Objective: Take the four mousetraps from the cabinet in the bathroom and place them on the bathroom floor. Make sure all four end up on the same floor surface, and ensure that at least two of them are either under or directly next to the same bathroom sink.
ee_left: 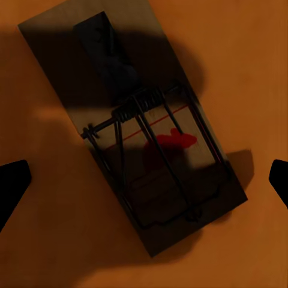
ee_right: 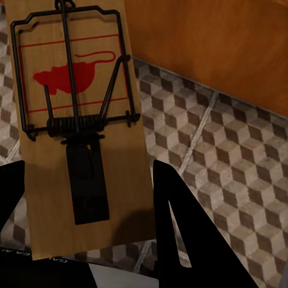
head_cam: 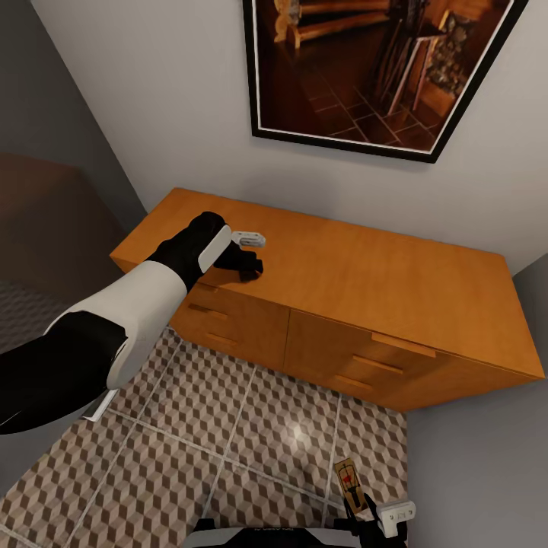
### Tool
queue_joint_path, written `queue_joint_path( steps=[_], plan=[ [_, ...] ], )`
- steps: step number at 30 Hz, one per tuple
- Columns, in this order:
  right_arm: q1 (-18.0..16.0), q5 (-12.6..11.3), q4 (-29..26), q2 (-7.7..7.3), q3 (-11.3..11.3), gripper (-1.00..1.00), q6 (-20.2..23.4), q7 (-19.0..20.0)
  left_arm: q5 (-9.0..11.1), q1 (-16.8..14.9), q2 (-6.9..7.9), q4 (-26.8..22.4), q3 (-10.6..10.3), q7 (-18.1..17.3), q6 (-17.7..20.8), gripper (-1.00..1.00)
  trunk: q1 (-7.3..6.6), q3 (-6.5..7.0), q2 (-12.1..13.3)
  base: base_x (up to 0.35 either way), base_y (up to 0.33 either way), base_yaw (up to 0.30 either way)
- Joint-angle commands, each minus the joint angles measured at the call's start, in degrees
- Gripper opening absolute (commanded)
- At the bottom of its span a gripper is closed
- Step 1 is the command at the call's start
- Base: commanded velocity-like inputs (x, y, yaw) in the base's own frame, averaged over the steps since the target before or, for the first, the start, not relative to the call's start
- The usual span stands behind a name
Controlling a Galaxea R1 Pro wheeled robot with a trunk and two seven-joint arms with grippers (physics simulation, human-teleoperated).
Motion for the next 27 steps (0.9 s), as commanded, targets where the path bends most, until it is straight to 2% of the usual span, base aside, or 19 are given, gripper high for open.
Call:
queue_joint_path(
  steps=[1, 27],
  plan=[
    [0.0, -0.7, 0.0, -0.02, 0.1, -1.00, -0.1, 0.8, 0.7, 0.0, 0.05, 0.2, -0.4, 0.4, 0.1, 1.00, 0.04, -0.09, -0.1, 0.000, 0.000, 0.000],
    [0.0, -0.7, 0.0, -0.02, 0.1, -1.00, -0.1, 0.8, 0.7, 0.0, 0.05, 1.9, -0.4, 0.4, 0.0, 1.00, 0.04, -0.09, -0.1, 0.000, 0.000, 0.000]
  ],
)
